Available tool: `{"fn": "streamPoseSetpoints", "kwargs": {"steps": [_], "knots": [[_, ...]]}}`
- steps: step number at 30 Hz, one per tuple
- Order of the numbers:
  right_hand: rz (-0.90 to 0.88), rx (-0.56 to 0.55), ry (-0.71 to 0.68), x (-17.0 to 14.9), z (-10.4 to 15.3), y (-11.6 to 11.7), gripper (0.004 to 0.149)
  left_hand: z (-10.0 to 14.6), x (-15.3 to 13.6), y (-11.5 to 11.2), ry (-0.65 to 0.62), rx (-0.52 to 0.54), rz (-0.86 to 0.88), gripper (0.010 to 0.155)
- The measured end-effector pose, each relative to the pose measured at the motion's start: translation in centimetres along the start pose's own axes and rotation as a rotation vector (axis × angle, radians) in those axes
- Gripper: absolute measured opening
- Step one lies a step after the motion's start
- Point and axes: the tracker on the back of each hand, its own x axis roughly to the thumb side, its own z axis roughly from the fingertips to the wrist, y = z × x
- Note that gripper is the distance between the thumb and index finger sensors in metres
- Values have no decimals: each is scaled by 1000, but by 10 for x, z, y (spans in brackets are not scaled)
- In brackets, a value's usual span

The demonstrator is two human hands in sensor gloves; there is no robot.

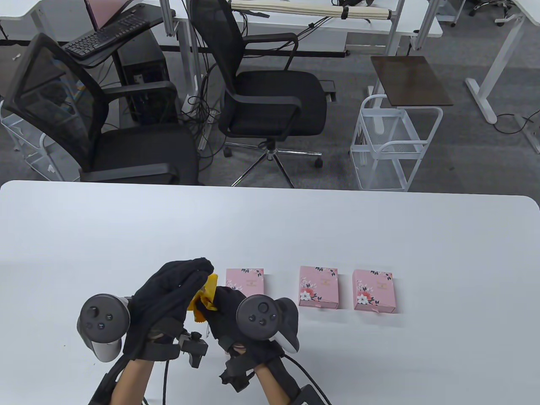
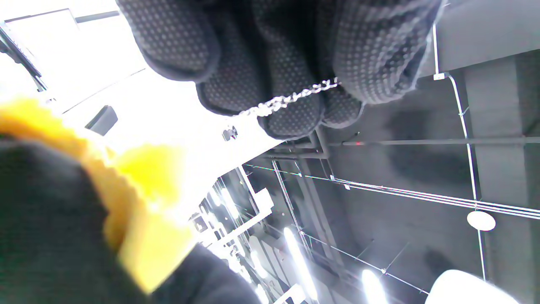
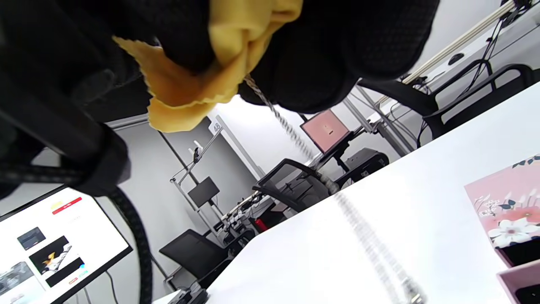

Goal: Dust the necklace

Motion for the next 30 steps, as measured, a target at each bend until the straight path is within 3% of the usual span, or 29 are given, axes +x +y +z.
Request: {"fn": "streamPoseSetpoints", "kwargs": {"steps": [7,16,30], "knots": [[16,10,25,-7,-1,9,39,0,2,3,-29,-3,31,36],[-36,112,98,-21,-3,28,38,0,4,10,-47,18,48,36],[49,232,136,-27,-3,58,38,0,6,24,-53,61,80,36]]}}
